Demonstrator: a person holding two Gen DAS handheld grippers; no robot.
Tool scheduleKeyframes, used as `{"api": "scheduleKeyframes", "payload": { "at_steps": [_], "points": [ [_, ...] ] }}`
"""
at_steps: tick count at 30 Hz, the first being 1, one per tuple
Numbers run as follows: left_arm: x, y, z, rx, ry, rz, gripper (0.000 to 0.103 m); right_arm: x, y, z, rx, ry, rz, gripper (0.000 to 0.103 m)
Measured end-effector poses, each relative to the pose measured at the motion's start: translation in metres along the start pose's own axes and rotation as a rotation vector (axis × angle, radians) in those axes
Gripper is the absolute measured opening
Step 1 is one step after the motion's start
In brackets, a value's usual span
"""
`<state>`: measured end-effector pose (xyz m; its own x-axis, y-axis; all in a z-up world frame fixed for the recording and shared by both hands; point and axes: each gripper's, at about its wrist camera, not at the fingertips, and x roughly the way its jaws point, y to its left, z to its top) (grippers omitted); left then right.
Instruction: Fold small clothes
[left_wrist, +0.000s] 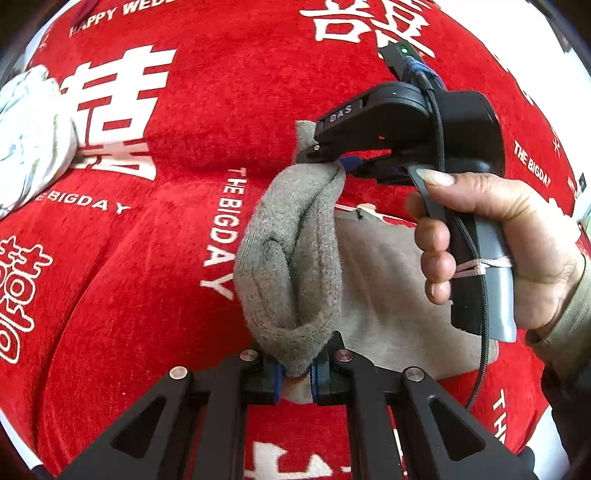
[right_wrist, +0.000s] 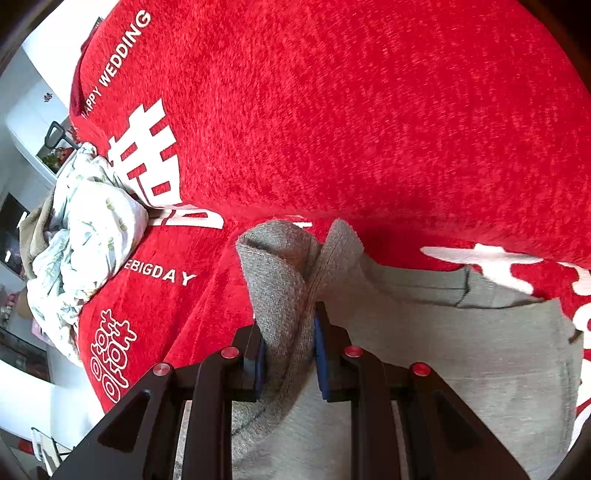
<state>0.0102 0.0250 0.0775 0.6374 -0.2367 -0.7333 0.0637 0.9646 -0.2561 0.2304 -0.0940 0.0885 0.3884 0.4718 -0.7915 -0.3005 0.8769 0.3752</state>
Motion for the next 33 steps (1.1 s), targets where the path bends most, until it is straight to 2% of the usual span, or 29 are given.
{"api": "scheduleKeyframes", "payload": {
  "at_steps": [8,15,24,33],
  "points": [
    [0.003,-0.035,0.001,0.069,0.031,0.004,0.011,-0.016,-0.020,0.001,0.006,-0.015,0.010,0.024],
    [0.008,-0.048,0.000,0.081,0.050,0.011,0.011,-0.026,-0.030,0.000,0.006,-0.023,0.012,0.024],
    [0.012,-0.080,-0.005,0.146,0.059,0.072,0.011,-0.041,-0.037,0.000,-0.027,-0.033,0.015,0.024],
    [0.019,-0.120,-0.008,0.234,0.070,0.084,0.011,-0.056,-0.064,-0.002,-0.032,-0.032,0.019,0.024]
  ]
}}
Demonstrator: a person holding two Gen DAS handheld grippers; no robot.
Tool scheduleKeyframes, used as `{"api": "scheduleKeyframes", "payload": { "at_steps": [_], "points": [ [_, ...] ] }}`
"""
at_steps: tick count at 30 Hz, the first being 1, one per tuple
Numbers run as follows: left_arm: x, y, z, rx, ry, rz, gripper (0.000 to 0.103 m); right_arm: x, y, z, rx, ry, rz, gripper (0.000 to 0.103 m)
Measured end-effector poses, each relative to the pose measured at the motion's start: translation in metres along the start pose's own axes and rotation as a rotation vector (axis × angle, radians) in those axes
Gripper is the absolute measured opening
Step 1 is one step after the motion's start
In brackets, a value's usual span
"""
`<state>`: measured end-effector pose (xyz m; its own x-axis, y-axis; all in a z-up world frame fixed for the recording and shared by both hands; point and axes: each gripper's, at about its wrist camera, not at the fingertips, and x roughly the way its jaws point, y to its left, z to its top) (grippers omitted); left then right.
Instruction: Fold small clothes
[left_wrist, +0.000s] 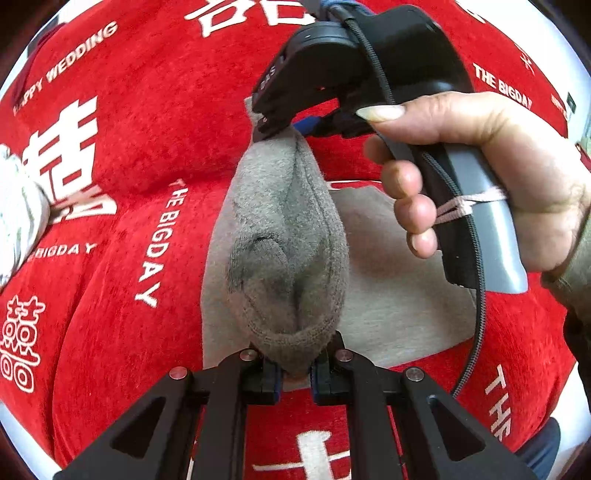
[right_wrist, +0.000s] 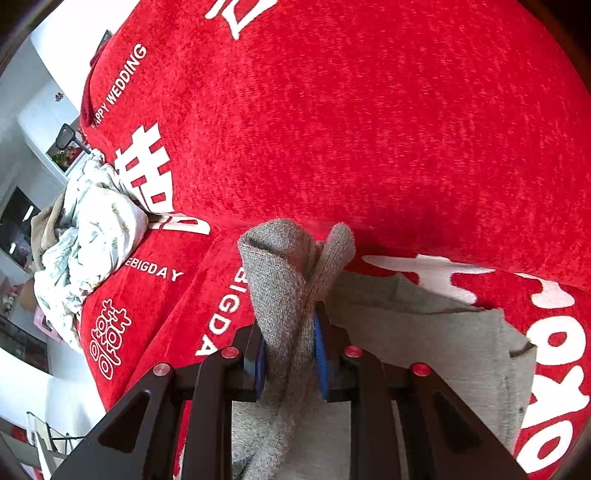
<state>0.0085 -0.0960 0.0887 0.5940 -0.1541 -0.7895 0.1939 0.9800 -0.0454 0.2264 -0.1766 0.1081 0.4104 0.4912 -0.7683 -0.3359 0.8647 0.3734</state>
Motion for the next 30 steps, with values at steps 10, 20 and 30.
{"api": "scheduleKeyframes", "payload": {
  "at_steps": [10,20,30],
  "points": [
    [0.010,-0.031,0.003,0.058,0.028,-0.005,0.011,-0.014,-0.028,-0.006,0.027,-0.017,0.024,0.024],
    [0.014,-0.061,0.007,0.125,0.039,-0.006,0.011,-0.035,-0.058,-0.012,0.030,-0.042,0.049,0.024],
    [0.018,-0.084,0.016,0.154,0.069,-0.033,0.011,-0.050,-0.089,-0.021,0.063,-0.065,0.070,0.023]
  ]
}}
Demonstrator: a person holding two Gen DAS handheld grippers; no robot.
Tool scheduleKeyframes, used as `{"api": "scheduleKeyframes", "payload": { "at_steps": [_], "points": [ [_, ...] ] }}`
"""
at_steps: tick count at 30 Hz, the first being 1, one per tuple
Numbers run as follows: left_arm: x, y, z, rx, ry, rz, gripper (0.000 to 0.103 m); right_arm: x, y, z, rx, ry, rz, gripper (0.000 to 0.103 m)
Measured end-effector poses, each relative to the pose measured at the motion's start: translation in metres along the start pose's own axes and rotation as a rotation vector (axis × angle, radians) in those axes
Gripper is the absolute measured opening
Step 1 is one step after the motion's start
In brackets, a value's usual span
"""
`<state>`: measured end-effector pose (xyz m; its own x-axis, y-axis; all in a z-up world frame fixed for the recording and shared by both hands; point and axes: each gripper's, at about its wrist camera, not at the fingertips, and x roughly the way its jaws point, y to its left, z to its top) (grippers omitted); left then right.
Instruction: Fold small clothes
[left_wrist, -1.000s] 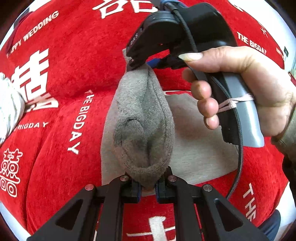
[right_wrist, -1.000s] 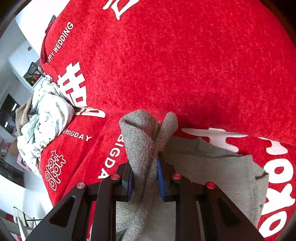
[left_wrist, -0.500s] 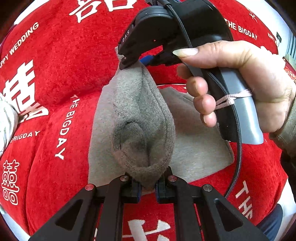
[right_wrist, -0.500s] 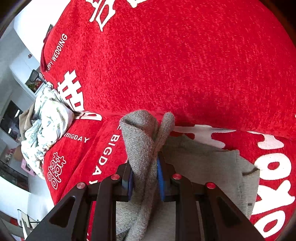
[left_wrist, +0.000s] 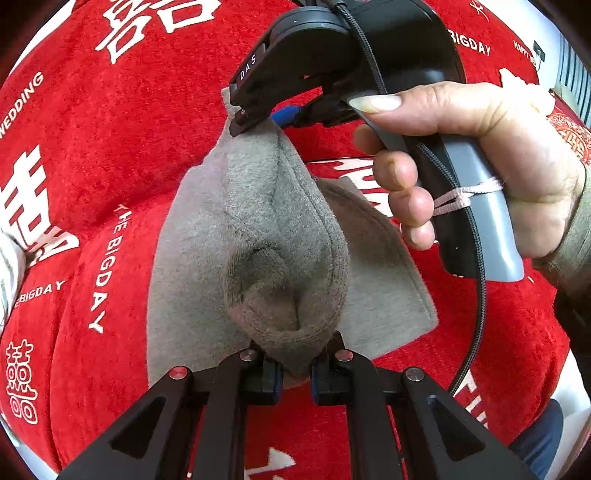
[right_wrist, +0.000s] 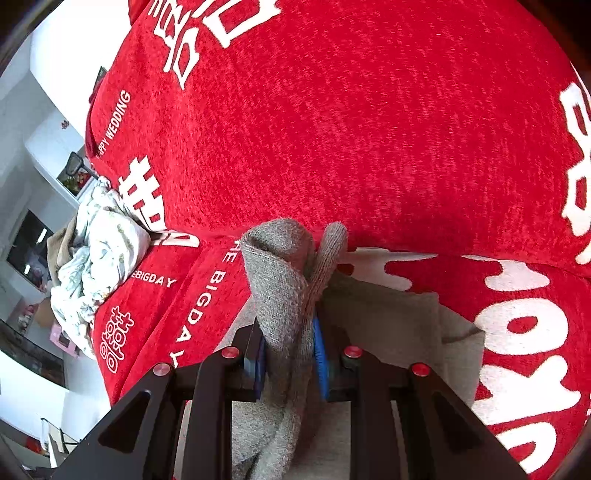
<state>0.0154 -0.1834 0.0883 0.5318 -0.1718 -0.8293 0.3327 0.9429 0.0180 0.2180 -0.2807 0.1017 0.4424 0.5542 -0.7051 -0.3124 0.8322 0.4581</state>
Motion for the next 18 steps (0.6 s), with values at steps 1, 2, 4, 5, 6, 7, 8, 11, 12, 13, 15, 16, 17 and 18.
{"api": "scheduleKeyframes", "payload": {
  "at_steps": [1,2,4,5,6,7,8,11,12,13,15,16,17,18],
  "points": [
    [0.001,-0.002,0.001,0.000,0.003,-0.005,0.011,-0.002,-0.003,-0.001,0.002,-0.003,0.001,0.024],
    [0.001,-0.004,0.002,0.001,0.005,-0.007,0.011,-0.005,-0.005,-0.001,0.006,-0.007,0.003,0.024],
    [0.002,-0.009,0.003,0.005,0.008,-0.009,0.011,-0.008,-0.010,-0.002,0.011,-0.012,0.005,0.024],
    [0.002,-0.010,0.003,0.008,0.008,-0.008,0.011,-0.010,-0.012,-0.003,0.012,-0.014,0.005,0.024],
    [0.003,-0.012,0.003,0.010,0.009,-0.007,0.011,-0.012,-0.014,-0.004,0.014,-0.017,0.005,0.024],
    [0.003,-0.014,0.003,0.013,0.009,-0.006,0.011,-0.013,-0.016,-0.004,0.019,-0.019,0.006,0.024],
    [0.003,-0.016,0.004,0.017,0.009,-0.006,0.011,-0.015,-0.018,-0.005,0.022,-0.021,0.007,0.024],
    [0.005,-0.021,0.005,0.027,0.014,-0.002,0.011,-0.019,-0.023,-0.006,0.029,-0.027,0.007,0.024],
    [0.006,-0.023,0.005,0.030,0.015,0.000,0.011,-0.020,-0.025,-0.007,0.032,-0.028,0.008,0.024],
    [0.006,-0.026,0.005,0.036,0.015,0.003,0.011,-0.021,-0.027,-0.007,0.034,-0.030,0.008,0.024],
    [0.006,-0.032,0.005,0.049,0.014,0.008,0.011,-0.024,-0.031,-0.009,0.037,-0.033,0.010,0.024],
    [0.007,-0.033,0.006,0.054,0.014,0.009,0.011,-0.025,-0.033,-0.009,0.038,-0.034,0.009,0.024],
    [0.008,-0.035,0.006,0.059,0.016,0.010,0.011,-0.026,-0.034,-0.009,0.040,-0.035,0.010,0.024],
    [0.009,-0.038,0.006,0.063,0.017,0.010,0.011,-0.027,-0.038,-0.010,0.043,-0.038,0.012,0.024]
  ]
}}
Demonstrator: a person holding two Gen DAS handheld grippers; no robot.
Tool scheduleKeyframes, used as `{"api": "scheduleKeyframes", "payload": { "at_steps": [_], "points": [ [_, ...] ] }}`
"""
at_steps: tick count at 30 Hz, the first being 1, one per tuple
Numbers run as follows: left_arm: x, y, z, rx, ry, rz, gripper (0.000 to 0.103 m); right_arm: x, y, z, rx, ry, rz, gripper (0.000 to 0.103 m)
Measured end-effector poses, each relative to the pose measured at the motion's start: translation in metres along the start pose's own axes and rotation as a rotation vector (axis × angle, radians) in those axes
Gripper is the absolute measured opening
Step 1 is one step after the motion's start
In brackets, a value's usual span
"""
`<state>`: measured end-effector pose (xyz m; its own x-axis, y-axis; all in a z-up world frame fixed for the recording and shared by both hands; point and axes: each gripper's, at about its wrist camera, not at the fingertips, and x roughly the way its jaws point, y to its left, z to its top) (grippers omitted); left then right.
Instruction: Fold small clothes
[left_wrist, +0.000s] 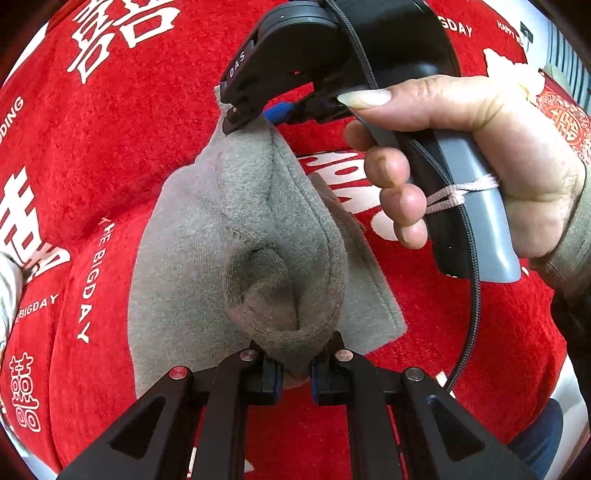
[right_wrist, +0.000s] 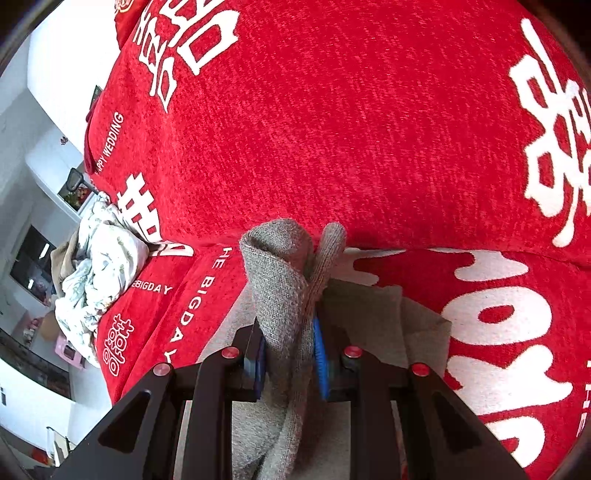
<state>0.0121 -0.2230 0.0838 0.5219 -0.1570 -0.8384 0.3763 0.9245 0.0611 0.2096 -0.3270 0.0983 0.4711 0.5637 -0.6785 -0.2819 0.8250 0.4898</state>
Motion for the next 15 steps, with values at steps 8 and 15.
{"api": "scheduleKeyframes", "payload": {
  "at_steps": [8,15],
  "points": [
    [0.012,-0.022,0.004,0.056,0.015,0.001,0.011,-0.004,-0.028,-0.007,0.038,-0.003,0.001,0.024],
    [0.034,-0.024,0.000,0.077,0.058,0.013,0.011,0.008,-0.052,-0.018,0.072,0.019,0.012,0.024]
  ]
}}
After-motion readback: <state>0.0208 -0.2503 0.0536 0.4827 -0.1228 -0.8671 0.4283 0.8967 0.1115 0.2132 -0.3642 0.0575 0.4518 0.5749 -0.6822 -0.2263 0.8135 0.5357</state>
